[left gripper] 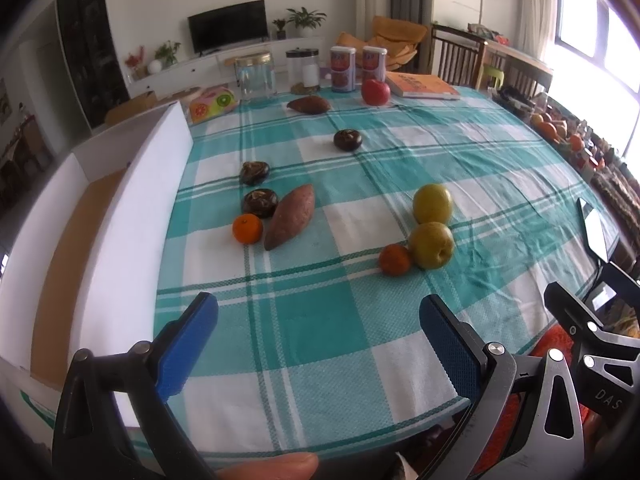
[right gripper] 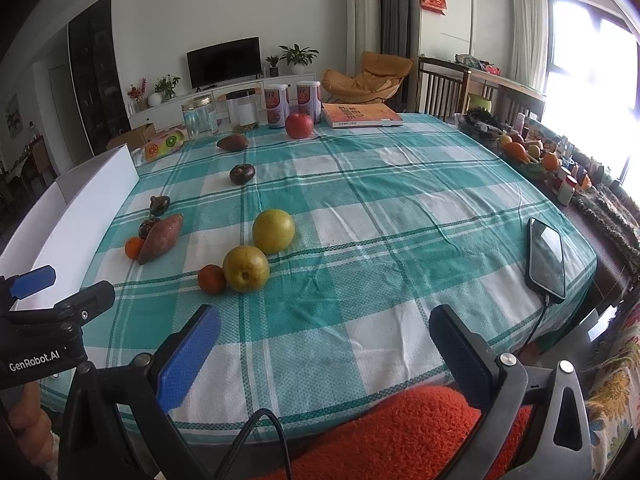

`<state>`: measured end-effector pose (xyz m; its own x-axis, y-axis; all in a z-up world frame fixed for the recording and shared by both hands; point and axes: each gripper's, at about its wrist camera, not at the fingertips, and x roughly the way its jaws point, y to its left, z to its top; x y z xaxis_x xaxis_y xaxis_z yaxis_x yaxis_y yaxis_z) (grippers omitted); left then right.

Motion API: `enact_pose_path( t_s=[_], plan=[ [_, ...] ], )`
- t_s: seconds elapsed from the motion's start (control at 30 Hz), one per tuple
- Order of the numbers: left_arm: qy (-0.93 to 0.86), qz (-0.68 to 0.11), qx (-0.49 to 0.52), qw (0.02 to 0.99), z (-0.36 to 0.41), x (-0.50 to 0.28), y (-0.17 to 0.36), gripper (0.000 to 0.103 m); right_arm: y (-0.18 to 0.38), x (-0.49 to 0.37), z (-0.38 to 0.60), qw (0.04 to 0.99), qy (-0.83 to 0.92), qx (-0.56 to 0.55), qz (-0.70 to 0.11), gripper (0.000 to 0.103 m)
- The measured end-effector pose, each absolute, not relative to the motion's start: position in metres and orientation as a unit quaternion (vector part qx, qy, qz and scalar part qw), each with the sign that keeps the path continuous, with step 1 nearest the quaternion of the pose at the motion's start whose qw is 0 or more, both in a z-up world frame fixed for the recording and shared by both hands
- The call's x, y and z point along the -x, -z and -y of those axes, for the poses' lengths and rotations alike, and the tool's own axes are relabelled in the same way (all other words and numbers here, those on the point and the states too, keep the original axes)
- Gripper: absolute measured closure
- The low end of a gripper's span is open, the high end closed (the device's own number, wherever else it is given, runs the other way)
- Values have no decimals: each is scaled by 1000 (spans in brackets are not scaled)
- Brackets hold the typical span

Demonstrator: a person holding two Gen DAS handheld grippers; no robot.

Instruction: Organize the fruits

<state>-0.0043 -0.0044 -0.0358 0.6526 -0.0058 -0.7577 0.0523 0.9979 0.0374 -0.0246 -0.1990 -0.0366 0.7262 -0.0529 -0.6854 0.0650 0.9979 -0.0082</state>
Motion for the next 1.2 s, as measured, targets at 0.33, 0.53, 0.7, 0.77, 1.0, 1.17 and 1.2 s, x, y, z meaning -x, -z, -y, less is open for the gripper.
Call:
enact_pose_path(
  t_s=[0.33,0.53,0.7,0.77,1.0,1.17,1.2],
  plan=[
    [17,-424,-26,905,2,2,38,1,40,23,200,925,43,-2,-378,0],
    [17,-433,-24,901,0,-1,41,1,42,22,202,922,52,1,-384,0],
    [18,-448,-20,894,-1,-6,49,1,46,20,203,919,57,3,-390,0],
    [18,-460,-17,888,-2,-9,55,2,47,19,204,918,56,2,-393,0],
    [8,-485,-20,874,-5,-14,70,2,52,16,205,916,52,-6,-398,0],
    [5,-487,-23,873,-8,-16,73,2,56,12,201,914,49,-4,-403,0],
    [4,-487,-24,873,-9,-17,73,2,56,12,200,914,48,-2,-404,0]
  ],
)
